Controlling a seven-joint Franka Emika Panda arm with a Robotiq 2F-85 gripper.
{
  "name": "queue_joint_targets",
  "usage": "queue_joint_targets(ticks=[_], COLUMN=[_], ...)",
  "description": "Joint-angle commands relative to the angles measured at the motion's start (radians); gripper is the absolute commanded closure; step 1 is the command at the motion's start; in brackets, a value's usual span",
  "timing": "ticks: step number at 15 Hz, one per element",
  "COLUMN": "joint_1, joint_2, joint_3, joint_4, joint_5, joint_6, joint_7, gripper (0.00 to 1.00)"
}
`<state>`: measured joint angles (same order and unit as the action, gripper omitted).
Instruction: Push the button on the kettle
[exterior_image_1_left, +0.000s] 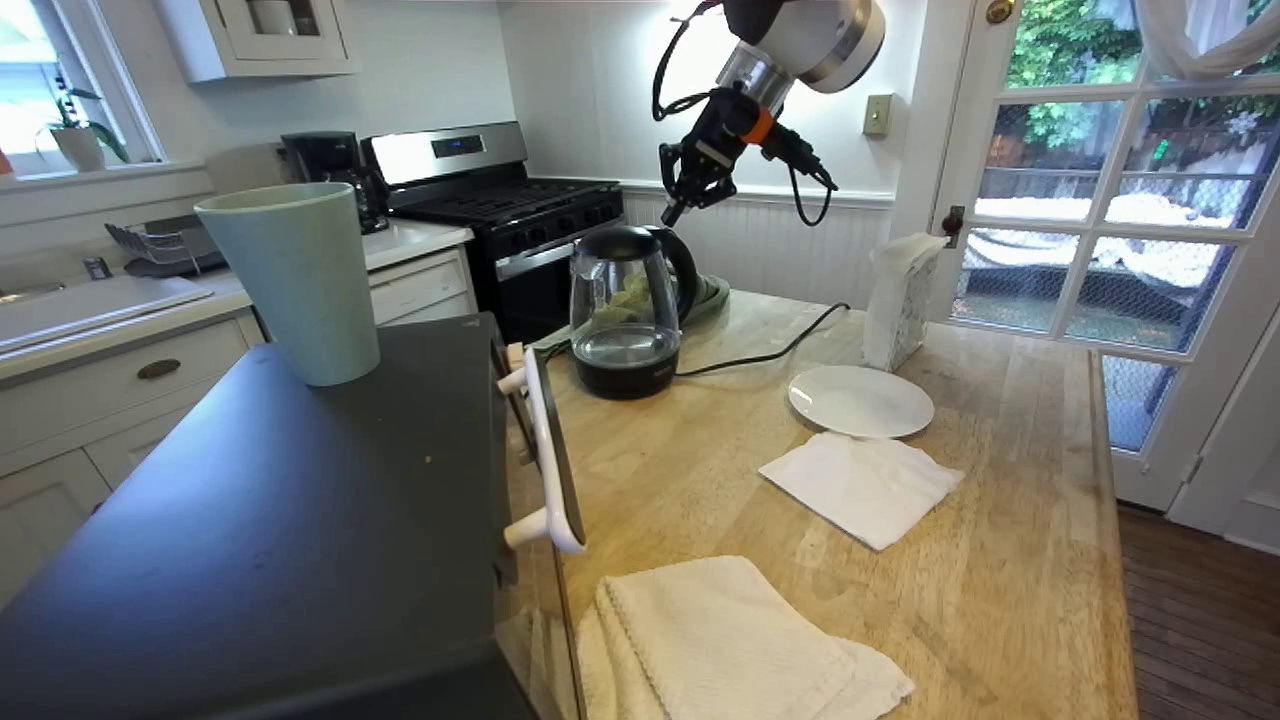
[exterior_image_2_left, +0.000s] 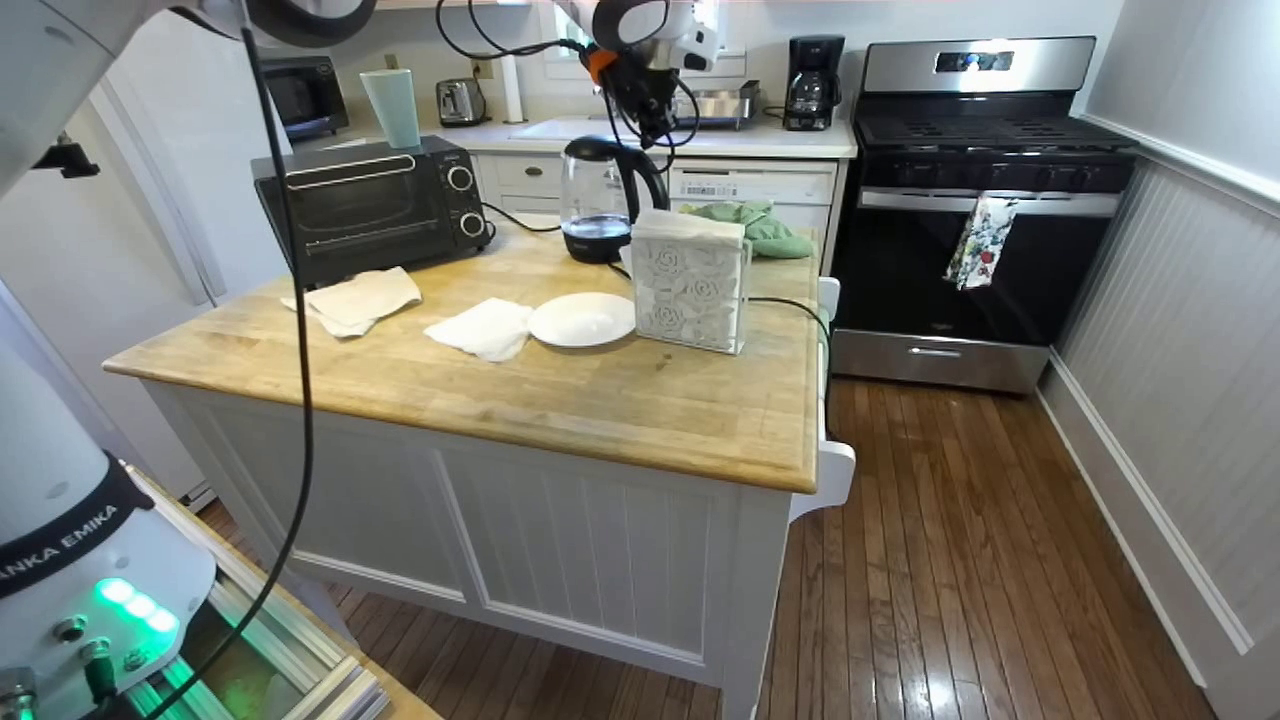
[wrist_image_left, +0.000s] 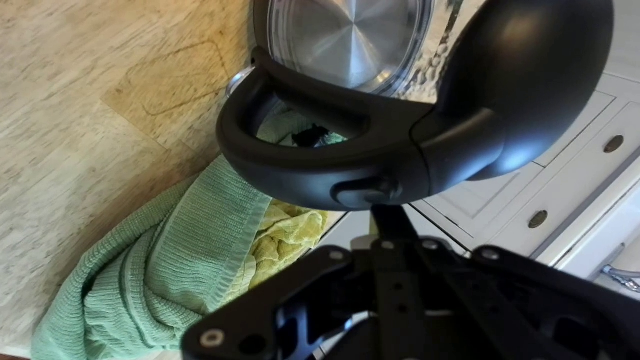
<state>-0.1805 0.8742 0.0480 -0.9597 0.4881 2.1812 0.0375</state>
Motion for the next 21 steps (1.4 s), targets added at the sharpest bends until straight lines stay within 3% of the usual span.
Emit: queue_joint_targets(ticks=[1, 10, 21], joint_1=[-0.008, -0.006, 0.013], joint_2=[0.045, 0.059, 0.104], joint_3=[0.020, 0.025, 0.025], joint_4=[0.076, 0.109, 0.142], joint_5=[-0.036, -0.061, -0.031], joint_6=[-0.049, -0.173, -0.204], joint_7=[0.046, 0.054, 0.027], gripper=[1.00, 1.00, 1.00])
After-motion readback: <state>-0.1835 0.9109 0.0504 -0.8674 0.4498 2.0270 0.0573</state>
